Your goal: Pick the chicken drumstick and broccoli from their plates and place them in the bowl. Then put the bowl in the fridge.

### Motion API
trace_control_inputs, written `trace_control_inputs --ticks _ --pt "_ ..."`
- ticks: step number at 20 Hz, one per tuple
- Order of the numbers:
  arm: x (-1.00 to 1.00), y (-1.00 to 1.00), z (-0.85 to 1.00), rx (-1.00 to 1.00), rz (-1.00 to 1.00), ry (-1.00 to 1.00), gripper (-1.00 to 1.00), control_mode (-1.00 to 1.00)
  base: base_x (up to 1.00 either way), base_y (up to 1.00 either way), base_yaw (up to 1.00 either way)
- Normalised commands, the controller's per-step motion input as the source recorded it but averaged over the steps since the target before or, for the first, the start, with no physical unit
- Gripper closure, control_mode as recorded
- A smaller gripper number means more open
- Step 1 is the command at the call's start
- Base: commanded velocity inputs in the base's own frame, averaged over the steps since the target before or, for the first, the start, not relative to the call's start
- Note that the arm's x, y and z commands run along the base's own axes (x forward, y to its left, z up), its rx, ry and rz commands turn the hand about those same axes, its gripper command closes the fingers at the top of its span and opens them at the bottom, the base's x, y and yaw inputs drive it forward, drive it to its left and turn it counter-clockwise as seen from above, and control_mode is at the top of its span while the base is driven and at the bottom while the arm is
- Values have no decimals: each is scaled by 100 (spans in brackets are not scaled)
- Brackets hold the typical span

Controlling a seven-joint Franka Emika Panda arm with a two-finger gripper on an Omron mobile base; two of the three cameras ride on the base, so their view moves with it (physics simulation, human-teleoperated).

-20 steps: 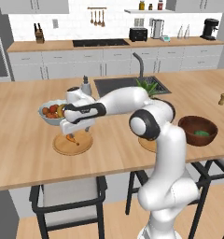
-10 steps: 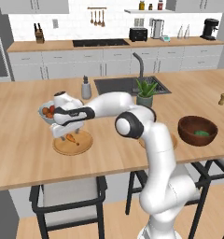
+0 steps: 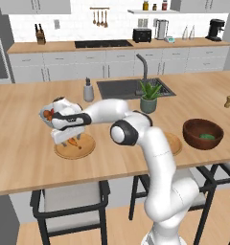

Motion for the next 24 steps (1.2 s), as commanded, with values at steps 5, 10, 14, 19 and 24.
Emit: trace_control_inputs --ticks 5,10,14,19,24 --pt "0 -19 -22 4 0 0 -100 -100 0 0 0" --pt "0 -2 -2 0 0 1 100 -100 0 0 0" --pt "0 -1 0 0 0 0 100 -100 0 0 0" --pt "-20 -41 56 0 -3 0 100 -100 0 0 0" --pt "-36 -86 75 0 -9 1 100 -100 0 0 0"
